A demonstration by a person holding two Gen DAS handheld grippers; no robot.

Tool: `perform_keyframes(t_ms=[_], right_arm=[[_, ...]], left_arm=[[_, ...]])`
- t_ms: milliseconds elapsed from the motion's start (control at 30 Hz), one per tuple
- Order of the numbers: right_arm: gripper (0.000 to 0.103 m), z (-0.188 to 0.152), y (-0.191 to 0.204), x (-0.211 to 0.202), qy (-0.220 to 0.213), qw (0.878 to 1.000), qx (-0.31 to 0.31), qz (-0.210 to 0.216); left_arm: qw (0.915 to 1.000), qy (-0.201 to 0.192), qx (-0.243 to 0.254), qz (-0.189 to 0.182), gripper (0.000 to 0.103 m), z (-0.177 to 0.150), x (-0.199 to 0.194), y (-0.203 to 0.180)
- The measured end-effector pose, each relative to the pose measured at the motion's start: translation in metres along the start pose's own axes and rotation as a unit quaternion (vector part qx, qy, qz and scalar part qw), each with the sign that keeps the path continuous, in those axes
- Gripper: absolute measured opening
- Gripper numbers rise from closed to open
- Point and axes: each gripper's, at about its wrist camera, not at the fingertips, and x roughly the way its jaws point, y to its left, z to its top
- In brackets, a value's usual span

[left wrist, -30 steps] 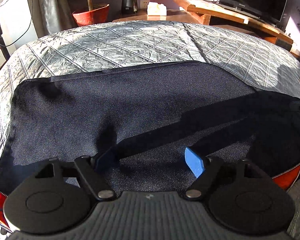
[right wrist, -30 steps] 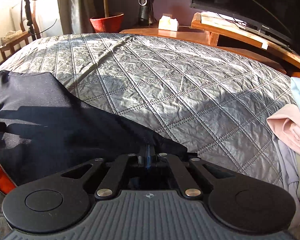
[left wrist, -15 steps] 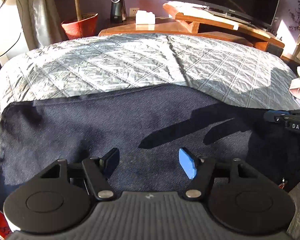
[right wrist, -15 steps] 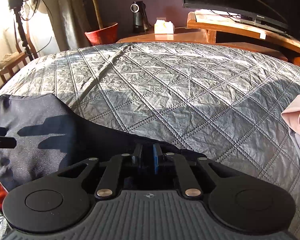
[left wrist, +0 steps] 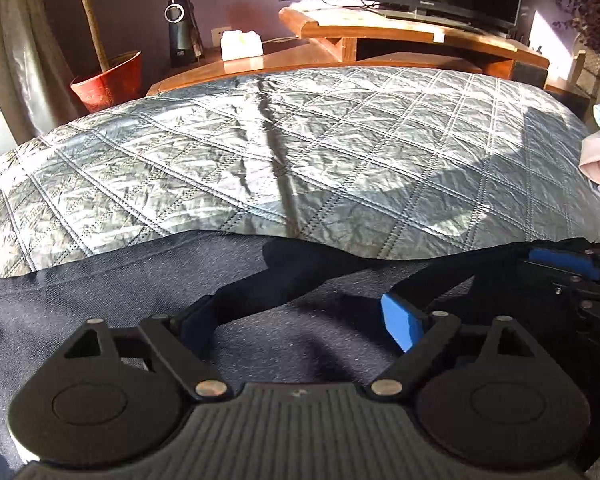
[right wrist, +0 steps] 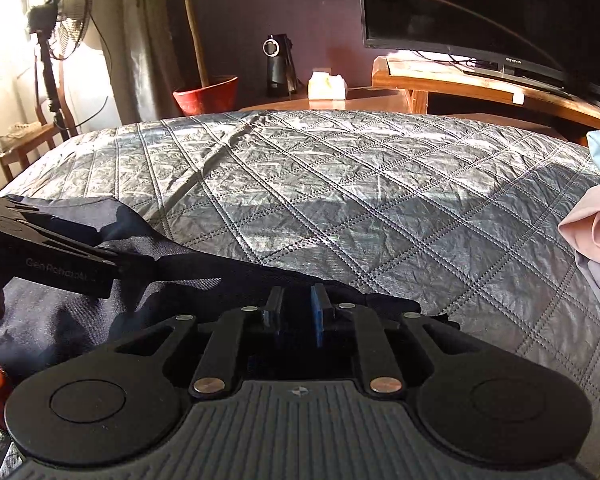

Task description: Fold clothes

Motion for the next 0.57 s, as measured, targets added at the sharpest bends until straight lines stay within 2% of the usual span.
perform_keyframes(t_ms=[67,167,233,267,300,333,367,467,533,567], right_arm=[[0.019,-0.001,0.001,0.0,-0.002,1.0,-0.004,0.0],[0.019,-0.002,0.0,0.0,-0.005,1.0,-0.001,0.004],[0.019,-0.003,0.002,-0.001,-0.006,1.0,-0.006,0.001],[0.019,-0.004,0.003,-0.001,-0.007,1.0,-0.008,0.0],[0.019,-0.004,0.003,-0.001,-0.007,1.0,-0.01,-0.001],[0.019,-0.004,0.003,-0.001,-0.008,1.0,-0.01,-0.001],[0.019,-0.004,0.003,-0.001,-0.008,1.0,-0.01,-0.001],[0.019,-0.005,0.005,-0.001,-0.009,1.0,-0.016,-0.005],[0.019,-0.005,0.006,-0.001,-0.009,1.0,-0.021,-0.009],[0.019,-0.005,0.007,-0.001,-0.01,1.0,-0.023,-0.01]], left_arm=[[0.9995,0.005,-0.01,0.029,0.103,-0.005,0.002,0.02],[0.9973,0.01,-0.024,0.069,0.099,-0.012,0.003,0.047],[0.9962,0.002,-0.032,0.081,0.088,-0.012,-0.004,0.055],[0.9955,-0.002,-0.036,0.088,0.086,-0.012,-0.008,0.059],[0.9947,-0.006,-0.04,0.094,0.074,-0.012,-0.012,0.063],[0.9939,-0.01,-0.044,0.1,0.056,-0.011,-0.015,0.067],[0.993,-0.014,-0.048,0.107,0.051,-0.011,-0.019,0.071],[0.9918,-0.025,-0.051,0.115,0.058,-0.011,-0.027,0.075],[0.996,-0.03,-0.019,0.082,0.065,-0.012,-0.022,0.047],[0.9973,-0.033,-0.003,0.066,0.065,-0.012,-0.019,0.034]])
